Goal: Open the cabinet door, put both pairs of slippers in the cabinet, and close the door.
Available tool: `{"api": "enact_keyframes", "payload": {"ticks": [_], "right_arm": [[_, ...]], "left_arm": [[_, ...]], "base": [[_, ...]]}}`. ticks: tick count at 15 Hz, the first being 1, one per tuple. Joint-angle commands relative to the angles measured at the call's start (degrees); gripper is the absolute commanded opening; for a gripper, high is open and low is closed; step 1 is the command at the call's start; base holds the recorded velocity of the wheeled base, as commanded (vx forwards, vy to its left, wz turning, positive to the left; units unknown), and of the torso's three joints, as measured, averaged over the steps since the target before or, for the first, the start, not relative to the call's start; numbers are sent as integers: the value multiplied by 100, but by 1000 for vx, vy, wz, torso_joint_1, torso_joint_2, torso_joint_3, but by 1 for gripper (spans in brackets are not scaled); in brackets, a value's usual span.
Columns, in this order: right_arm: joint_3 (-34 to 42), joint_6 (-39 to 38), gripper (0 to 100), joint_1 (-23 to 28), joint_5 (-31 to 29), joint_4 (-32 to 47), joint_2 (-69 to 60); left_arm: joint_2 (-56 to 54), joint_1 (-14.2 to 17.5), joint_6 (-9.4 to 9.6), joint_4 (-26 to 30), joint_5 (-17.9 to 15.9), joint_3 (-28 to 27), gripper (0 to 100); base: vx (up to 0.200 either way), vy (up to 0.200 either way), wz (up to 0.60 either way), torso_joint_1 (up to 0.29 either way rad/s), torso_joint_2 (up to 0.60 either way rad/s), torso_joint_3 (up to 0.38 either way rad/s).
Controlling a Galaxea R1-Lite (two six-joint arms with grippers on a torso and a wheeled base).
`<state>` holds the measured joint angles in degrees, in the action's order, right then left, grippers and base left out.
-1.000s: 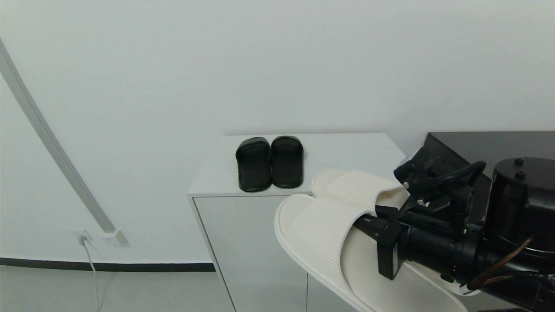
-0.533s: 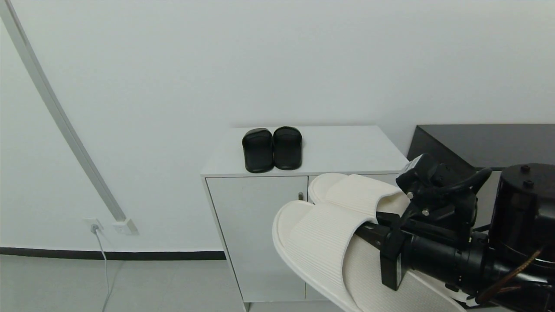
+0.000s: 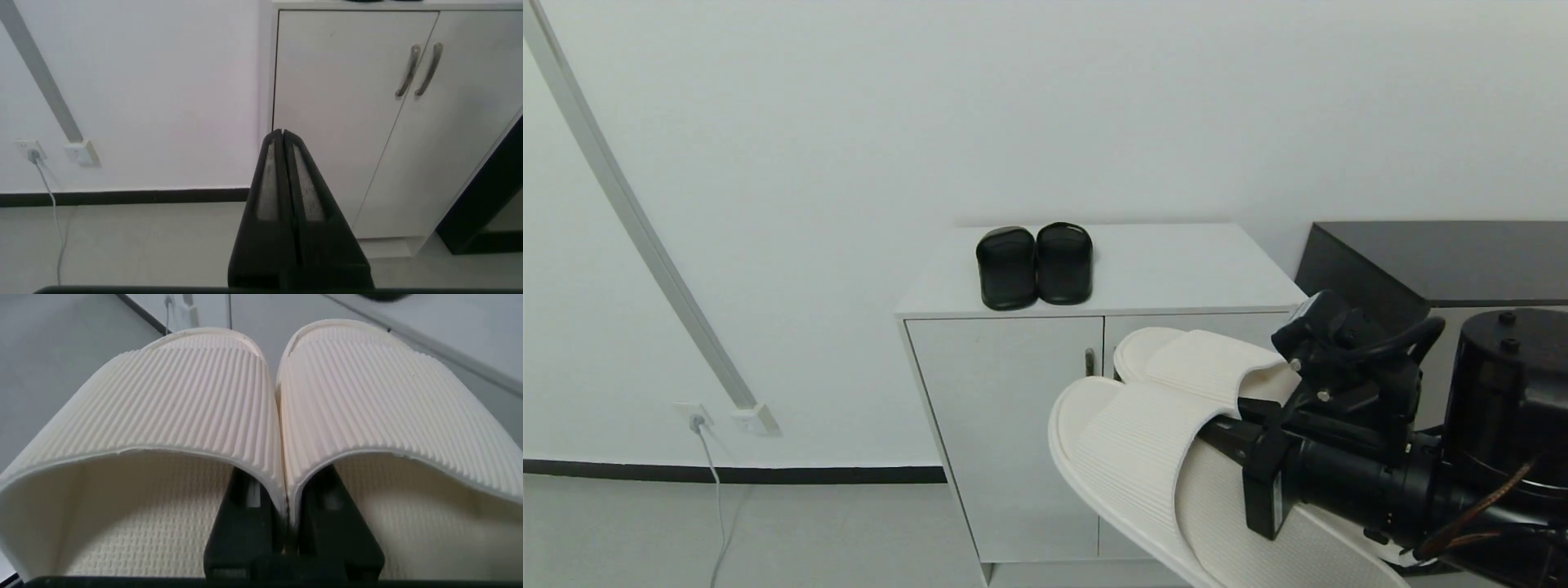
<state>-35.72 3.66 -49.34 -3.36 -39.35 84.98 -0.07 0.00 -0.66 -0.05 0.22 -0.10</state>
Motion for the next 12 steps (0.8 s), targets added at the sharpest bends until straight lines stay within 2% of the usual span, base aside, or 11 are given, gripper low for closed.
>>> {"api": "enact_keyframes", "payload": {"ticks": [1,12], "right_arm": [[47,3,0,-6,2,-20,10],[118,30,0,-6,2,-29,10]], "left_arm": [[7,0,-4,-4,4,1,0],[7,0,-4,-4,4,1,0]], "base": [[0,0,0,-203,510,295],[0,0,0,-181,505,318]]}}
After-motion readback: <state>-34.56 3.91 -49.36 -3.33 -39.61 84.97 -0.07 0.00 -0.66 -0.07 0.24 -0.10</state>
